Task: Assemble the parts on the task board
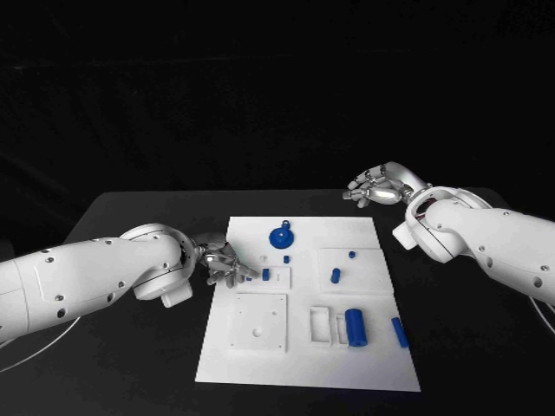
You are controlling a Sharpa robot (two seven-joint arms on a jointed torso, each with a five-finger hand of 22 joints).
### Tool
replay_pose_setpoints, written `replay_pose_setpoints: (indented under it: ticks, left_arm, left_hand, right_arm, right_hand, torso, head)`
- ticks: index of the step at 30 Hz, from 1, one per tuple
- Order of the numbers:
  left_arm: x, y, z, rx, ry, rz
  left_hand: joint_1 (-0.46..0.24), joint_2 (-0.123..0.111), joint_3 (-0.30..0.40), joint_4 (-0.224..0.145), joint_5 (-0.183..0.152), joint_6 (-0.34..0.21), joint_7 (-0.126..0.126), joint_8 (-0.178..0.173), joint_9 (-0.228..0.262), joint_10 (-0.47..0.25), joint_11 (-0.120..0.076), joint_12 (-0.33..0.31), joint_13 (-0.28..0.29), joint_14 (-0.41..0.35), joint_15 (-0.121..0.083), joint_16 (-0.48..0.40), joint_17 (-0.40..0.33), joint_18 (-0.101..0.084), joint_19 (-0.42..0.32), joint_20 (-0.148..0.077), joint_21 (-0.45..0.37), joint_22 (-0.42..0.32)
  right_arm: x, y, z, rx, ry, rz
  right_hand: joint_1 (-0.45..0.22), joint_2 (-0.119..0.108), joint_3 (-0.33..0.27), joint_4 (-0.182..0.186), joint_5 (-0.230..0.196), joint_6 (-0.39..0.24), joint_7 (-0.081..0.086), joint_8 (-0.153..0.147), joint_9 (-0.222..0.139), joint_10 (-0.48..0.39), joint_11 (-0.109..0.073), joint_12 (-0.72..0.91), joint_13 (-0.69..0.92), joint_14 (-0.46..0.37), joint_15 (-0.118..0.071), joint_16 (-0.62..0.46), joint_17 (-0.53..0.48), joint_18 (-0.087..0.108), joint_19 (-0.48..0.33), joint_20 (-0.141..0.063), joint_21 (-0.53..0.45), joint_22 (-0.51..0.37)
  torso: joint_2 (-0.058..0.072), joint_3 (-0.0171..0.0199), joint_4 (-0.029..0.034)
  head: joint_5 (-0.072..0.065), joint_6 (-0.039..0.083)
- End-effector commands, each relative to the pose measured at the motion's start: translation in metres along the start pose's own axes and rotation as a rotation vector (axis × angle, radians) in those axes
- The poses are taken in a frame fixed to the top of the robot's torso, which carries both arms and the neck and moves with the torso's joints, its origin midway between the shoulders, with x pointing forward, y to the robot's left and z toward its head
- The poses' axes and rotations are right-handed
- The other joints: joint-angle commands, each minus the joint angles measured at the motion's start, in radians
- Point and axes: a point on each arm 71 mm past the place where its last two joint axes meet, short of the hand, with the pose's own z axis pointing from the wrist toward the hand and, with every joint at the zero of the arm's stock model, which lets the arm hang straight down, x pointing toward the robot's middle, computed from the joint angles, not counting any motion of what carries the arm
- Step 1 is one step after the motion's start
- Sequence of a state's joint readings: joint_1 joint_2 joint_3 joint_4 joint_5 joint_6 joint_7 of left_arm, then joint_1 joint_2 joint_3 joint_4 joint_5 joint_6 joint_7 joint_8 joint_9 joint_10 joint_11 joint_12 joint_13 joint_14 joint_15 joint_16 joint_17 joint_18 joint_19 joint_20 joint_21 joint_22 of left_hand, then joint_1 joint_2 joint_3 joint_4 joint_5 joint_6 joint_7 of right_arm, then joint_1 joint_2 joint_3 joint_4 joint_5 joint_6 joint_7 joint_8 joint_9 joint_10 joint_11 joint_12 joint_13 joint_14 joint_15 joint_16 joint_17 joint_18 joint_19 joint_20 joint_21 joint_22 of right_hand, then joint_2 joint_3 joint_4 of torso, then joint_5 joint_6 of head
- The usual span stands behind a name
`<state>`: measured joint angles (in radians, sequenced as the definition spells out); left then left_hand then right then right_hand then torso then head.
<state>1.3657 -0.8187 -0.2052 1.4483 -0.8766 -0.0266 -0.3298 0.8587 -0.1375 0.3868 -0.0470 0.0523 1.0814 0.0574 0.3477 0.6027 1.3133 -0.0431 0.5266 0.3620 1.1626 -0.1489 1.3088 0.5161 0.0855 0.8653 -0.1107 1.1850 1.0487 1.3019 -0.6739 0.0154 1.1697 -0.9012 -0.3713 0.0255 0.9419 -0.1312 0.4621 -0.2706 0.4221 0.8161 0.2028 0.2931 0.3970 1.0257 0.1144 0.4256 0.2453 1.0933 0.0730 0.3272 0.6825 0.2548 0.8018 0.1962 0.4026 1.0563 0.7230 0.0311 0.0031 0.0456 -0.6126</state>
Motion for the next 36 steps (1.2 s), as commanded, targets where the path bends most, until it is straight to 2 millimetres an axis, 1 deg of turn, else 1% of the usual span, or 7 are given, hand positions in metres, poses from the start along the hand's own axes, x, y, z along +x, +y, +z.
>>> replay_pose_setpoints:
  ticks: [1, 8, 14, 17, 19, 30, 36]
  left_arm:
    - [0.0083, 0.0020, 0.0027, -0.029, 0.042, 0.028]
    - [0.0092, -0.0013, 0.0058, -0.031, 0.039, 0.031]
    - [0.0087, -0.0016, 0.0072, -0.037, 0.032, 0.034]
    - [0.0094, -0.0020, 0.0080, -0.039, 0.035, 0.037]
    - [0.0101, -0.0017, 0.0083, -0.041, 0.036, 0.037]
    - [0.0096, -0.0002, 0.0085, -0.050, 0.025, 0.042]
    - [0.0098, -0.0014, 0.0093, -0.054, 0.019, 0.042]
  left_hand:
    - [-0.004, 0.007, -0.002, 0.008, 0.001, 0.009, 0.001, -0.001, -0.002, 0.010, 0.001, 0.006, 0.002, 0.007, 0.000, 0.008, 0.002, 0.020, 0.008, -0.125, 0.005, 0.002]
    - [0.003, 0.019, -0.004, 0.012, 0.001, 0.013, 0.000, -0.001, -0.002, 0.013, -0.001, 0.007, 0.002, 0.010, -0.002, 0.010, 0.005, 0.022, 0.010, -0.127, 0.008, 0.004]
    - [0.014, 0.036, -0.010, 0.012, 0.002, 0.015, -0.001, -0.002, -0.002, 0.015, -0.002, 0.007, 0.003, 0.011, -0.003, 0.012, 0.006, 0.022, 0.011, -0.128, 0.010, 0.005]
    - [0.029, 0.055, -0.015, 0.005, 0.002, 0.017, -0.001, -0.003, -0.002, 0.016, -0.002, 0.007, 0.003, 0.011, -0.003, 0.013, 0.008, 0.022, 0.011, -0.129, 0.012, 0.007]
    - [0.044, 0.069, -0.022, -0.005, 0.002, 0.017, -0.001, -0.004, -0.002, 0.016, -0.002, 0.006, 0.004, 0.012, -0.003, 0.013, 0.009, 0.021, 0.010, -0.129, 0.014, 0.009]
    - [0.091, 0.109, -0.045, -0.051, 0.008, 0.018, 0.001, -0.010, -0.003, 0.016, -0.001, 0.001, 0.004, 0.012, -0.002, 0.010, 0.010, 0.018, 0.009, -0.128, 0.014, 0.010]
    - [0.115, 0.131, -0.046, -0.085, 0.052, 0.019, 0.002, -0.014, -0.005, 0.018, 0.000, -0.001, 0.004, 0.014, -0.001, 0.009, 0.011, 0.015, 0.011, -0.127, 0.014, 0.010]
  right_arm:
    - [0.0010, 0.0010, 0.0001, -0.011, 0.008, 0.002]
    - [0.0018, 0.0007, 0.0001, -0.011, 0.010, 0.003]
    - [0.0020, 0.0003, 0.0000, -0.010, 0.010, 0.004]
    - [0.0026, 0.0005, 0.0000, -0.011, 0.011, 0.005]
    - [0.0031, 0.0003, 0.0001, -0.010, 0.012, 0.005]
    - [0.0035, -0.0009, -0.0004, -0.008, 0.013, 0.005]
    - [0.0038, -0.0009, -0.0003, -0.007, 0.014, 0.006]
  right_hand:
    - [-0.006, 0.002, -0.004, -0.003, 0.006, -0.007, 0.001, 0.006, -0.001, -0.006, 0.000, 0.005, -0.001, -0.001, 0.001, -0.005, 0.001, 0.007, -0.008, 0.001, -0.006, 0.002]
    - [-0.006, 0.002, -0.004, -0.002, 0.006, -0.007, 0.001, 0.006, -0.001, -0.006, 0.000, 0.005, -0.001, -0.001, 0.001, -0.006, 0.001, 0.007, -0.008, 0.001, -0.006, 0.002]
    - [-0.006, 0.003, -0.004, -0.002, 0.006, -0.007, 0.001, 0.006, -0.001, -0.006, 0.000, 0.005, -0.001, -0.001, 0.001, -0.006, 0.001, 0.007, -0.008, 0.001, -0.006, 0.002]
    - [-0.006, 0.003, -0.004, -0.002, 0.006, -0.007, 0.001, 0.006, -0.001, -0.006, 0.000, 0.005, -0.002, -0.001, 0.001, -0.006, 0.001, 0.007, -0.008, 0.001, -0.006, 0.002]
    - [-0.006, 0.003, -0.004, -0.002, 0.006, -0.007, 0.001, 0.006, -0.002, -0.006, 0.000, 0.005, -0.002, -0.001, 0.001, -0.006, 0.001, 0.007, -0.008, 0.001, -0.006, 0.002]
    - [-0.006, 0.003, -0.004, -0.002, 0.006, -0.007, 0.001, 0.007, -0.002, -0.006, 0.000, 0.005, -0.002, -0.001, 0.001, -0.006, 0.002, 0.007, -0.008, 0.001, -0.006, 0.002]
    - [-0.006, 0.003, -0.004, -0.002, 0.006, -0.007, 0.001, 0.007, -0.002, -0.006, 0.000, 0.006, -0.002, -0.001, 0.001, -0.006, 0.002, 0.007, -0.008, 0.001, -0.007, 0.002]
  torso:
    - [0.000, 0.0006, 0.0013]
    - [0.000, -0.0003, 0.0001]
    - [0.000, -0.0001, 0.0005]
    - [0.000, 0.0001, 0.0009]
    - [0.000, -0.0002, 0.0008]
    - [0.000, -0.0008, 0.0008]
    - [0.000, -0.0007, 0.0016]
  head:
    - [-0.001, 0.000]
    - [0.000, 0.001]
    - [0.000, 0.001]
    - [0.000, -0.001]
    - [-0.001, -0.002]
    - [-0.001, -0.002]
    - [-0.001, -0.003]
